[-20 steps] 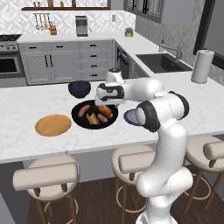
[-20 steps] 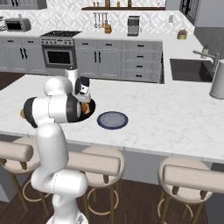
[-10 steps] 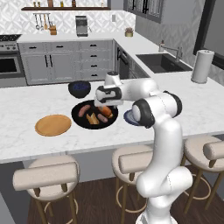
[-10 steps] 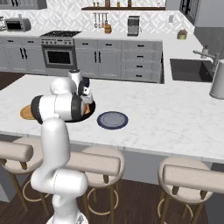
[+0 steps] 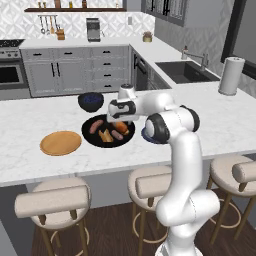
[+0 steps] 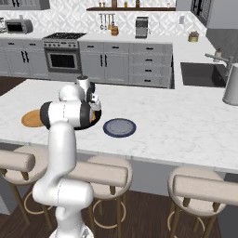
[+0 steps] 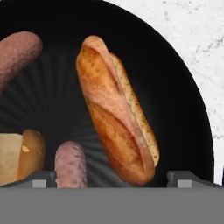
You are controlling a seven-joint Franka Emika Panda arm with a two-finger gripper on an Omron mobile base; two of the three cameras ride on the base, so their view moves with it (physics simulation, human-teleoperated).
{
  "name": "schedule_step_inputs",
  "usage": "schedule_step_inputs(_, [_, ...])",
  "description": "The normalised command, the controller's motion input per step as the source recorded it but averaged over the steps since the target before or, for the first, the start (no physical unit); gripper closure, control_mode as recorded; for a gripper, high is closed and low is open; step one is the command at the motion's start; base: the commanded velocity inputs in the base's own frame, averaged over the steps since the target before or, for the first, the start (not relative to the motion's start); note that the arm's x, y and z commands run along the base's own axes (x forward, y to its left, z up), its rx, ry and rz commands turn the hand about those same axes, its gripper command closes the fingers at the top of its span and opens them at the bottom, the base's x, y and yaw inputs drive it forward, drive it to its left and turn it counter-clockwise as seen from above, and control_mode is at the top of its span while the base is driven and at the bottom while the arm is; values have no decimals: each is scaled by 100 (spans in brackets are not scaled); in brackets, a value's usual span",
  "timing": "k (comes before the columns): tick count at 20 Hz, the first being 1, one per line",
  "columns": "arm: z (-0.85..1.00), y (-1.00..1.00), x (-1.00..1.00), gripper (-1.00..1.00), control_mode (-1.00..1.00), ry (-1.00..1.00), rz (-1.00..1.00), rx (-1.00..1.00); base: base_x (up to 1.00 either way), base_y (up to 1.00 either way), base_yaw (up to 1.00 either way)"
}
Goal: Place one bun and one sausage from the bowl on each plate.
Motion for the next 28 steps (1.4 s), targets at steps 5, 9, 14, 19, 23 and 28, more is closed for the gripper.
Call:
schedule_step_inputs(5, [-19, 0, 26, -100, -100, 0, 0, 0, 0, 0, 0])
schedule_step_inputs(9, [-20, 0, 10, -100, -100, 0, 0, 0, 0, 0, 0])
schedule_step_inputs(14, [-21, 0, 0, -100, -100, 0, 0, 0, 0, 0, 0])
schedule_step_inputs(19, [-14, 0, 0, -100, -100, 0, 0, 0, 0, 0, 0])
schedule_step_inputs(23, [-2, 0, 0, -100, -100, 0, 0, 0, 0, 0, 0])
schedule_step_inputs(28, [-17, 0, 0, -100, -100, 0, 0, 0, 0, 0, 0])
